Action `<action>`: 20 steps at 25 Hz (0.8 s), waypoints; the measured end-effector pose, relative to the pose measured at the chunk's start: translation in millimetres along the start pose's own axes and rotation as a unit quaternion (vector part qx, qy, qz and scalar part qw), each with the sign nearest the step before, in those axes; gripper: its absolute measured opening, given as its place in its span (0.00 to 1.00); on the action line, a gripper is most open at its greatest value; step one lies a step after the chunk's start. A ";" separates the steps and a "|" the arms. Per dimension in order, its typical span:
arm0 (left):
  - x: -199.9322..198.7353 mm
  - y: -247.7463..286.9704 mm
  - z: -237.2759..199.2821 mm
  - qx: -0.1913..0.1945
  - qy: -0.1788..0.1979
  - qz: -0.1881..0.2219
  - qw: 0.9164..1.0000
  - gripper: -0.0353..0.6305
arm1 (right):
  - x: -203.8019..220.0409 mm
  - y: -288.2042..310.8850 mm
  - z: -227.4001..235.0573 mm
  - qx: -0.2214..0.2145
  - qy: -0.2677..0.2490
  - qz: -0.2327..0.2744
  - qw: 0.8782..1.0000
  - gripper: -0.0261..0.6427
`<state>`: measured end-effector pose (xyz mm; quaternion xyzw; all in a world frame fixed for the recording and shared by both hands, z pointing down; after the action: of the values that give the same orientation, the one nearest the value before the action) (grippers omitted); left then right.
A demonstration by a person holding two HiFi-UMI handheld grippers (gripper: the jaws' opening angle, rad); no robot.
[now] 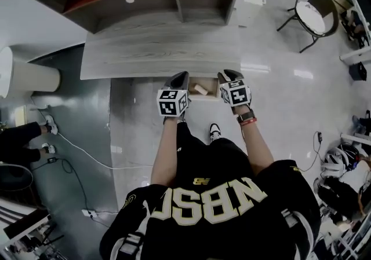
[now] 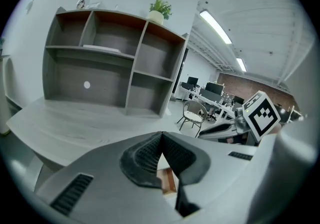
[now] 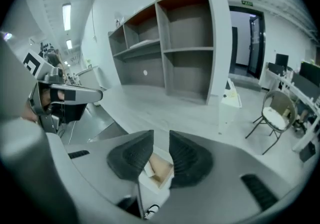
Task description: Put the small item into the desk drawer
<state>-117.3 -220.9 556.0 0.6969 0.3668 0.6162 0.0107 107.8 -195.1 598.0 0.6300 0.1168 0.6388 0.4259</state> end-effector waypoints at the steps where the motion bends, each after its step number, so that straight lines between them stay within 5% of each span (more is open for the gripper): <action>1: -8.9 0.8 2.6 0.004 0.007 0.008 1.000 0.07 | -9.4 -7.6 1.5 0.004 0.000 0.014 1.000 0.19; 20: -146.1 -4.7 34.9 0.038 0.056 0.149 0.986 0.07 | -123.1 -115.0 16.0 0.065 0.000 0.222 0.973 0.07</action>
<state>-85.2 -278.8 421.1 0.7078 0.2817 0.6349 -0.1285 148.7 -216.3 435.1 0.6660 0.0152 0.7088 0.2318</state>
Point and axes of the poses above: the fingertips, and each gripper's own axes: y forward along the fingers, z to its right, x out of its underside, the point moved 9 cm from there along -y, backward along the fingers, and after that the axes turned 8 degrees about -x, right-handed, at the moved point
